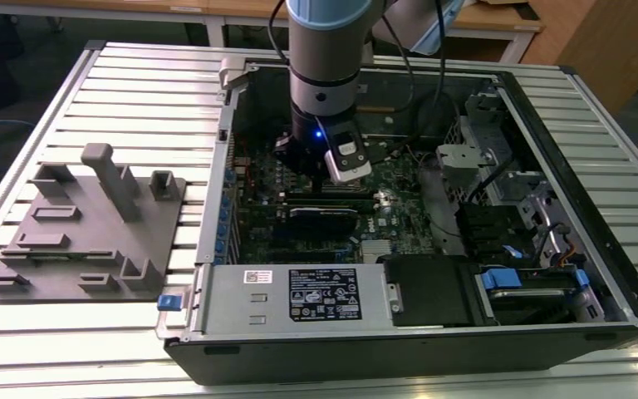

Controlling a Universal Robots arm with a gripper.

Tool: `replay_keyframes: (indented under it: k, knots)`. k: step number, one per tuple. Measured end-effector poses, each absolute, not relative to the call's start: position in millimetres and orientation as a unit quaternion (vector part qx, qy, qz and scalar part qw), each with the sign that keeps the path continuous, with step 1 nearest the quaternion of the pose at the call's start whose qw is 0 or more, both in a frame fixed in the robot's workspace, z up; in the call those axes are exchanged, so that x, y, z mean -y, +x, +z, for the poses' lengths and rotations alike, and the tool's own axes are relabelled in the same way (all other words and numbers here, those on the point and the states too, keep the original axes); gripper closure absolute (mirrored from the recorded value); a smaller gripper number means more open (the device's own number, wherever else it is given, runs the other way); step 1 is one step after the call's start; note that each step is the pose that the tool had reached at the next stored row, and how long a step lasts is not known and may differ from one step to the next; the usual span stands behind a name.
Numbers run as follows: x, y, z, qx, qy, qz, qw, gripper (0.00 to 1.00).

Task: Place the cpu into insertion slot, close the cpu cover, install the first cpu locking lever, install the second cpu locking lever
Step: 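Install the second cpu locking lever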

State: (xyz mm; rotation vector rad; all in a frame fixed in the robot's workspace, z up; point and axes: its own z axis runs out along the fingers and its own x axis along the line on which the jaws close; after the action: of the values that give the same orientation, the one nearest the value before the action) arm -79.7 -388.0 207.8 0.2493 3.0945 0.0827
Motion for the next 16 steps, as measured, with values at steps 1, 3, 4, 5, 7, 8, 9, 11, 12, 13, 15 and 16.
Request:
replay_keyframes:
  k: [1,3,4,5,7,8,9,11,12,13,15,16]
  knots:
    - [388.0,-79.7,207.8,-0.996,0.080,0.027,0.018,0.89]
    - [388.0,-79.7,207.8,-0.996,0.080,0.027,0.018,0.89]
    - [388.0,-79.7,207.7,-0.996,0.080,0.027,0.018,0.89]
    - [388.0,-79.7,207.7,-0.996,0.080,0.027,0.018,0.89]
    - [388.0,-79.7,207.7,-0.996,0.080,0.027,0.018,0.89]
    - [388.0,-79.7,207.5,-0.996,0.080,0.027,0.018,0.89]
    - [388.0,-79.7,207.0,-0.996,0.080,0.027,0.018,0.89]
    - [388.0,-79.7,206.0,-0.996,0.080,0.027,0.018,0.89]
    - [388.1,-79.7,205.8,-0.996,0.080,0.027,0.018,0.89]
    - [388.1,-79.7,205.7,-0.996,0.080,0.027,0.018,0.89]
    - [388.0,-79.7,205.7,-0.996,0.080,0.027,0.018,0.89]
    - [388.0,-79.7,205.6,-0.996,0.080,0.027,0.018,0.89]
